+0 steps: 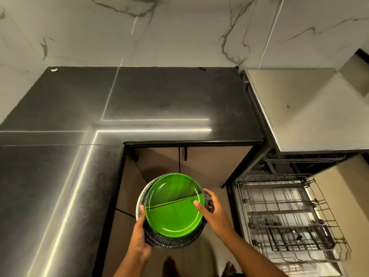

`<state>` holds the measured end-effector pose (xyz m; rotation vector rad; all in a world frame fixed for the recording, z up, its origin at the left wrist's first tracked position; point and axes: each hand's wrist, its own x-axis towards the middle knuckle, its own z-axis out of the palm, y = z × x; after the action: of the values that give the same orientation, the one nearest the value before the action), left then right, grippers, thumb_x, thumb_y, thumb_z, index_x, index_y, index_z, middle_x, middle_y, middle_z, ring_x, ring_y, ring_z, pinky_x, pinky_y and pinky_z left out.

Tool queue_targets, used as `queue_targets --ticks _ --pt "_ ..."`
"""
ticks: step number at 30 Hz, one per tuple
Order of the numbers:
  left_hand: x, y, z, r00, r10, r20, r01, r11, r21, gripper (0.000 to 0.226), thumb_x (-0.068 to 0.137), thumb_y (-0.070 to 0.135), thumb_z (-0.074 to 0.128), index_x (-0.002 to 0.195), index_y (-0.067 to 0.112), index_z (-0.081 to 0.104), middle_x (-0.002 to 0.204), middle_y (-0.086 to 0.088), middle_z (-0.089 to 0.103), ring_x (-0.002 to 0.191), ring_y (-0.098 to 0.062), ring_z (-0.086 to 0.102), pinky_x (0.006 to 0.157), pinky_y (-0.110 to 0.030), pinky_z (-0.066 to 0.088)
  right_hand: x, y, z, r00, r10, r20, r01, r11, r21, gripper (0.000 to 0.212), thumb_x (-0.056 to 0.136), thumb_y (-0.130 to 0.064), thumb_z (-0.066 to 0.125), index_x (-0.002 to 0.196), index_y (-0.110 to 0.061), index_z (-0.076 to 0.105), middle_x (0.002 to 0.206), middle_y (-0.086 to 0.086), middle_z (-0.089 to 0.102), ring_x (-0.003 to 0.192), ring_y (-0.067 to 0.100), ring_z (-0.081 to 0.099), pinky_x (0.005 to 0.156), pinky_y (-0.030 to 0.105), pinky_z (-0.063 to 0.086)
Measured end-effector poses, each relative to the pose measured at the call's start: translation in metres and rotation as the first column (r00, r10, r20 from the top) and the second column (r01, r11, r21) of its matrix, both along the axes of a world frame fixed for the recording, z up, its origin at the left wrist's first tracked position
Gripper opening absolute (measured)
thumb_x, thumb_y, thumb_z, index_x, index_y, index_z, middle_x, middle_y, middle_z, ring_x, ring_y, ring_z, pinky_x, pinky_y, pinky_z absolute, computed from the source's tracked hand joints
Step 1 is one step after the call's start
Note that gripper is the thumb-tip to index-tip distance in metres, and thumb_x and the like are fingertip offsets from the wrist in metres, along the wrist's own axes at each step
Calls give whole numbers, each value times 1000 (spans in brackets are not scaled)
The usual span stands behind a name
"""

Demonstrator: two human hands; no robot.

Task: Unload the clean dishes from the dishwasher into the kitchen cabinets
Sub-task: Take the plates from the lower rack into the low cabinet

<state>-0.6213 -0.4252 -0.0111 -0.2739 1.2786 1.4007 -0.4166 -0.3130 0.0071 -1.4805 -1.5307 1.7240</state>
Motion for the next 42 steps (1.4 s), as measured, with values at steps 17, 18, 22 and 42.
queue_targets --ticks 17,18,22,42 --pt "-19 21 -113 979 178 104 -174 984 -48 36 99 42 44 113 19 68 106 -8 74 85 -21 74 60 -34 60 -121 191 -113 986 -109 123 75 964 254 35 85 -32 77 114 -14 67 112 5 71 105 18 67 94 34 52" --pt "-19 18 -118 976 193 97 -189 980 -56 35 99 41 44 115 21 68 107 -6 74 86 -21 74 60 -34 61 -134 199 -117 985 -130 111 100 966 238 31 82 -35 79 106 -19 67 106 3 72 101 17 67 91 34 53" --pt "-22 2 -128 966 235 110 -227 971 -79 41 101 42 40 107 19 74 99 -7 76 83 -22 74 58 -34 61 -155 208 -130 933 -359 -2 356 923 145 17 83 -24 78 78 -19 63 82 2 70 84 20 67 80 29 52" --pt "-19 -47 -106 978 176 114 -171 984 -55 54 100 45 38 70 30 81 86 -6 77 70 -21 74 55 -36 61 -56 83 -117 971 -183 152 142 959 246 14 99 -25 59 102 -16 70 89 -8 67 83 -4 59 70 2 42"
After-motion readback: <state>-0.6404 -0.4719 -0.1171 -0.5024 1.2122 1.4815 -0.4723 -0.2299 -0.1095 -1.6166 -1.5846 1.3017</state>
